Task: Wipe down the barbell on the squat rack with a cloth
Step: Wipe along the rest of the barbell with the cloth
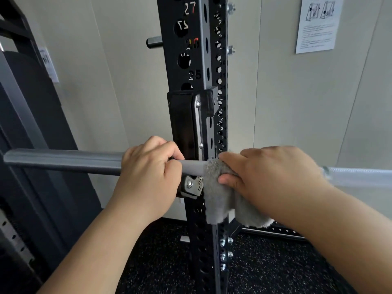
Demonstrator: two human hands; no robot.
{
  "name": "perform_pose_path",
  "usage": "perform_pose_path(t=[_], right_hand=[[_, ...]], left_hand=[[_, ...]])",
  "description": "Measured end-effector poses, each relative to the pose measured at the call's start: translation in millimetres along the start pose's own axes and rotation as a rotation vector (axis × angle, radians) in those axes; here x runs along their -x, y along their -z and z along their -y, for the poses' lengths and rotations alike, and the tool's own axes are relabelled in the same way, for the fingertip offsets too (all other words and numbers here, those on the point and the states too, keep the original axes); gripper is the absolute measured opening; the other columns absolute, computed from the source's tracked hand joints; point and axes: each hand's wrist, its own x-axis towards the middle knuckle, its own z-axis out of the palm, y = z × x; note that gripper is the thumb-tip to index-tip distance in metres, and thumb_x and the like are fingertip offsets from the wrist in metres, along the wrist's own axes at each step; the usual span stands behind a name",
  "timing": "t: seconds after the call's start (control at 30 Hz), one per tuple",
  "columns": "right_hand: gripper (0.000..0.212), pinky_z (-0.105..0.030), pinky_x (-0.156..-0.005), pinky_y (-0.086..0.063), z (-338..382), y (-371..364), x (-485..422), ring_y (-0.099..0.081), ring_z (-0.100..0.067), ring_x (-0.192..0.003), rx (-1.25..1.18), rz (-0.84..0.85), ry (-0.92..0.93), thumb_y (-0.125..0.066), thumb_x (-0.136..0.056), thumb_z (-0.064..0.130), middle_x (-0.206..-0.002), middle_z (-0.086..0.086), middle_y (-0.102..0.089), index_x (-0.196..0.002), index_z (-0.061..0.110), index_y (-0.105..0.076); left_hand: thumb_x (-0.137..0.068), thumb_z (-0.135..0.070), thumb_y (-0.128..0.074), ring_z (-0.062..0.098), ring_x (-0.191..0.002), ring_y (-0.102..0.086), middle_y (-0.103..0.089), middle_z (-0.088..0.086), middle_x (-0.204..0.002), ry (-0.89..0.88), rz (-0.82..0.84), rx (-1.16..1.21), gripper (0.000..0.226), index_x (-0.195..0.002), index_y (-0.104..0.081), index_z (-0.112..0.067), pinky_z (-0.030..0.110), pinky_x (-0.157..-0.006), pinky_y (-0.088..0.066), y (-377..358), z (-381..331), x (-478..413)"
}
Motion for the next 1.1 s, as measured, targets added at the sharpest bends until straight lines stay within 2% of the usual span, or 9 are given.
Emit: perform_pose_path(t=[0.13,0.2,0.33,0.5,0.6,0.73,0.83,0.97,1.1], right_hand=[[0.032,-0.028,-0.053,-0.04,-8.4,-0.9,7.9,-0.053,-0.015,-0.068,-0.028,-0.025,-0.006,-0.031,-0.105,0.06,-0.082,0.011,-0.048,-0.113,0.033,-0.046],[0.038,-0.028,-0.054,-0.042,-22.8,4.7,24.1,-0.055,-0.013,-0.069,-0.04,0.047,-0.113,-0.019,-0.103,0.064,-0.078,0.011,-0.051,-0.098,0.034,-0.041],[0.054,-0.027,-0.047,-0.037,-19.1,1.5,29.5,-0.042,-0.02,-0.05,0.082,-0.181,-0.228,-0.004,-0.105,0.058,-0.058,0.009,-0.038,-0.077,0.028,-0.039],[0.053,-0.029,-0.059,-0.046,12.0,-2.8,3.2,-0.054,-0.016,-0.066,-0.061,-0.096,-0.116,-0.008,-0.102,0.064,-0.076,0.009,-0.045,-0.1,0.028,-0.046],[0.05,-0.031,-0.062,-0.052,-13.2,4.1,20.2,-0.058,-0.014,-0.069,-0.07,-0.012,-0.164,-0.008,-0.1,0.069,-0.078,0.009,-0.052,-0.097,0.031,-0.042],[0.072,-0.028,-0.057,-0.047,-43.9,17.7,47.3,-0.05,-0.005,-0.064,0.066,0.061,-0.233,0.009,-0.079,0.083,-0.071,0.011,-0.054,-0.081,0.031,-0.04],[0.071,-0.031,-0.06,-0.05,-35.6,12.5,33.4,-0.052,-0.013,-0.065,0.1,0.107,-0.21,0.0,-0.082,0.086,-0.072,0.009,-0.051,-0.084,0.027,-0.04],[0.061,-0.032,-0.06,-0.046,-9.8,-5.2,12.8,-0.054,-0.019,-0.069,0.033,-0.042,-0.071,-0.016,-0.094,0.077,-0.076,0.009,-0.044,-0.1,0.023,-0.043],[0.062,-0.028,-0.054,-0.035,-39.9,4.1,39.8,-0.052,-0.017,-0.069,0.014,0.006,-0.171,-0.006,-0.085,0.084,-0.076,0.009,-0.048,-0.093,0.03,-0.037]], left_hand=[[-0.08,-0.033,-0.019,0.002,-0.093,-0.044,-0.056,-0.013,-0.097,0.009,0.002,0.004,0.042,-0.081,-0.061,-0.03,0.043,-0.096,-0.038,0.2,-0.2,1.9],[-0.082,-0.029,-0.022,-0.004,-0.1,-0.043,-0.056,-0.013,-0.097,0.018,0.008,-0.001,0.039,-0.081,-0.061,-0.03,0.041,-0.095,-0.037,-0.4,-0.1,2.0],[-0.083,-0.025,-0.026,0.007,-0.087,-0.04,-0.056,-0.011,-0.096,0.03,0.036,-0.044,0.034,-0.08,-0.06,-0.03,0.041,-0.093,-0.037,1.1,-5.4,-0.3],[-0.086,-0.024,-0.027,0.014,-0.093,-0.047,-0.056,-0.014,-0.099,0.014,0.036,-0.023,0.036,-0.082,-0.061,-0.032,0.044,-0.094,-0.039,2.4,-2.3,1.8],[-0.088,-0.023,-0.025,0.012,-0.095,-0.045,-0.056,-0.015,-0.102,0.003,0.027,-0.013,0.038,-0.085,-0.063,-0.031,0.043,-0.098,-0.038,3.0,-0.3,4.2],[-0.087,-0.024,-0.025,0.008,-0.09,-0.042,-0.056,-0.013,-0.1,-0.001,0.013,-0.031,0.037,-0.083,-0.062,-0.029,0.043,-0.095,-0.038,2.2,-2.9,3.0],[-0.089,-0.027,-0.025,0.014,-0.096,-0.046,-0.059,-0.012,-0.1,-0.019,0.003,-0.083,0.039,-0.082,-0.062,-0.031,0.043,-0.095,-0.04,1.3,-5.8,2.2],[-0.09,-0.035,-0.029,0.021,-0.107,-0.051,-0.063,-0.006,-0.104,-0.129,-0.026,-0.268,0.047,-0.09,-0.076,-0.028,0.043,-0.098,-0.04,3.3,-10.8,1.7],[-0.089,-0.04,-0.04,0.019,-0.095,-0.053,-0.059,-0.012,-0.097,-0.182,-0.021,-0.271,0.041,-0.099,-0.078,-0.028,0.044,-0.091,-0.043,7.2,-15.7,2.3]])
